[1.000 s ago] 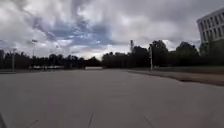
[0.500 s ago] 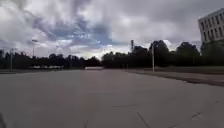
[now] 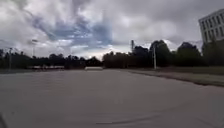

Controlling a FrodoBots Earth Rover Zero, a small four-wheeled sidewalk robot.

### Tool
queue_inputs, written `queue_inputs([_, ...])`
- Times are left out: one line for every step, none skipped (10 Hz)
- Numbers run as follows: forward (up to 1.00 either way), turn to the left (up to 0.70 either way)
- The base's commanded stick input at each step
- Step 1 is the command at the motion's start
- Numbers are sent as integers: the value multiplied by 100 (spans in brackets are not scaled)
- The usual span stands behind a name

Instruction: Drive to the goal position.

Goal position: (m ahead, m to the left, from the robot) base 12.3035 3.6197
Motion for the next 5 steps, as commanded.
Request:
queue_inputs([100, 0])
queue_inputs([100, 0])
queue_inputs([100, 0])
queue_inputs([100, 0])
queue_inputs([100, 0])
